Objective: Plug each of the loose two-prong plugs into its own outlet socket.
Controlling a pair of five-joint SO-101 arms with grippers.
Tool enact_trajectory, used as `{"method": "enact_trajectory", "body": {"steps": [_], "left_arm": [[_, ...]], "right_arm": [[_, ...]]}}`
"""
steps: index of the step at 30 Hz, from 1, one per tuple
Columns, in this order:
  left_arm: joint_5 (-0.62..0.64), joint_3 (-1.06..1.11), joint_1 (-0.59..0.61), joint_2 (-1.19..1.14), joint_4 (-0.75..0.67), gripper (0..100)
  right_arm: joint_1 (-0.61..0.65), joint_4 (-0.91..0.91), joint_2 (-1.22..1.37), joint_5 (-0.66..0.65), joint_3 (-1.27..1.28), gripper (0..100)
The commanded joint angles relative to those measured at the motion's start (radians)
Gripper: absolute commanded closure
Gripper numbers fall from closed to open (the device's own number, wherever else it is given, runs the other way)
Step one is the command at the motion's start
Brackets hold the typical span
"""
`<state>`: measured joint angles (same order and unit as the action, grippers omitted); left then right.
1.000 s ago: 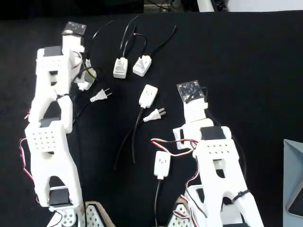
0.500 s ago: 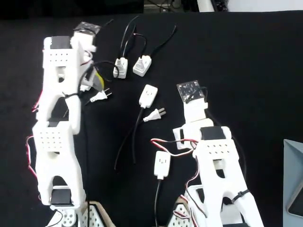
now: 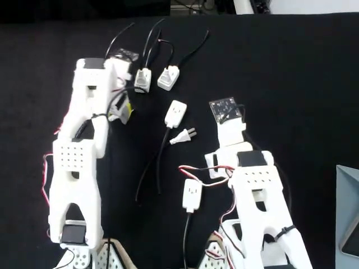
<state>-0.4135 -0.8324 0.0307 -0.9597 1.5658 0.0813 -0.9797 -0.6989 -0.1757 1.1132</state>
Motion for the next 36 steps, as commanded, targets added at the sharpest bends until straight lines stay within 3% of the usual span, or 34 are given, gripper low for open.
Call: {"method": "enact_trajectory", "body": {"steps": [1, 7, 12, 24, 29, 36], "left_arm": [[-0.011, -0.013, -0.012, -0.006, 0.020, 94], [-0.011, -0.082, -0.068, -0.006, 0.181, 97], [-0.009, -0.074, -0.105, 0.008, 0.195, 97], [-0.011, 0.308, -0.266, 0.319, 0.189, 97], [-0.009, 0.578, -0.282, 0.520, 0.081, 97], [-0.017, 1.086, -0.283, 0.818, -0.224, 97]], "right_arm": [[0.011, 0.015, -0.021, -0.012, -0.008, 98.0], [0.009, 0.015, -0.021, -0.012, -0.008, 98.0], [0.006, 0.014, -0.024, -0.012, -0.008, 98.0], [-0.044, 0.015, -0.027, -0.012, -0.016, 98.0], [-0.044, 0.015, -0.027, -0.012, -0.016, 98.0], [-0.041, 0.015, -0.022, -0.012, -0.016, 98.0]]}}
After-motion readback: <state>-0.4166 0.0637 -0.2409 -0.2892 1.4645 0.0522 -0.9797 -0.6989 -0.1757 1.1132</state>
